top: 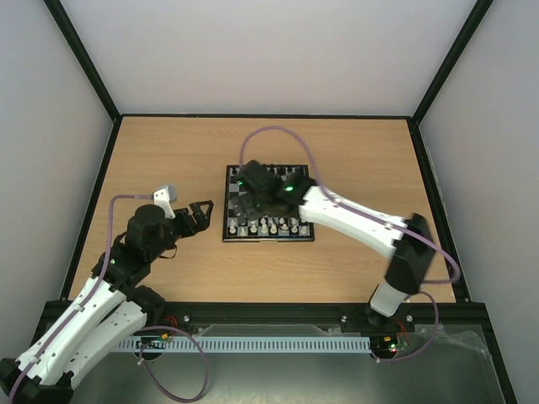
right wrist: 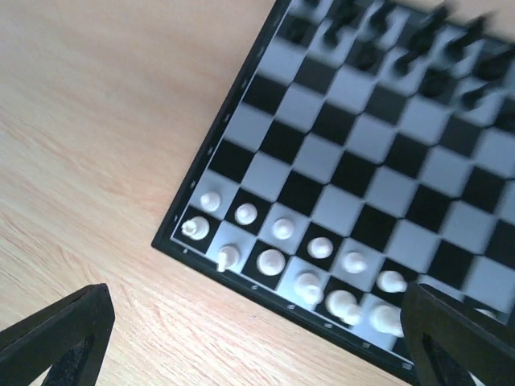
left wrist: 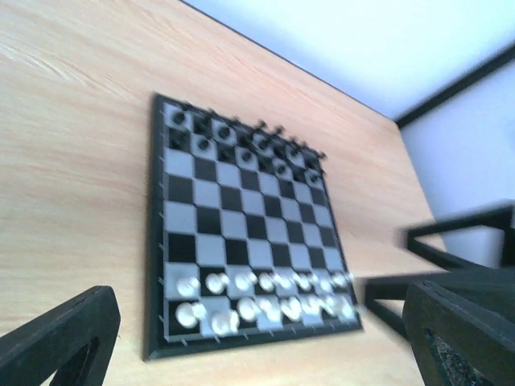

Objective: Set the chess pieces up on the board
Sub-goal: Adjust the chess piece on the chessboard, then reset both arms

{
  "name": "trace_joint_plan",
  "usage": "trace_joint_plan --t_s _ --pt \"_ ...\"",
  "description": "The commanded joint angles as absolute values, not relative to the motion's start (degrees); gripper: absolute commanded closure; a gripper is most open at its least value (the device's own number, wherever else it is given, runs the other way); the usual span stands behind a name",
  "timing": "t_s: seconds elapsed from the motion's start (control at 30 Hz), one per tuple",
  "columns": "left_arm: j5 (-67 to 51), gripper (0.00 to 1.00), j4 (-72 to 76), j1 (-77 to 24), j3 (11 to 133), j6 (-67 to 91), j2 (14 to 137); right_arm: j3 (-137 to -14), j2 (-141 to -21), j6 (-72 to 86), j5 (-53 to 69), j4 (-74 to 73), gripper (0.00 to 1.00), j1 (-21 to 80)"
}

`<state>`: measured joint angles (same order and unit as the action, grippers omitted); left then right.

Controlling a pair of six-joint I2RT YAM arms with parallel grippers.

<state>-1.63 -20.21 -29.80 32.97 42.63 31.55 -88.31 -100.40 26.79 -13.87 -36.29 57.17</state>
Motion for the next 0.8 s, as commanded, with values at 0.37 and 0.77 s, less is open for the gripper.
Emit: trace_joint_plan --t_s 0.37,0.77 --pt "27.4 0.0 -2.8 -26.7 36.3 34.9 49.5 -62.3 -66.6 24.0 -20.5 -19.7 0.01 21.8" --pt "34.8 0.0 17.8 -14.0 30.2 21.6 62.6 -32.7 -65.6 20.7 -33.2 17.5 0.01 12.1"
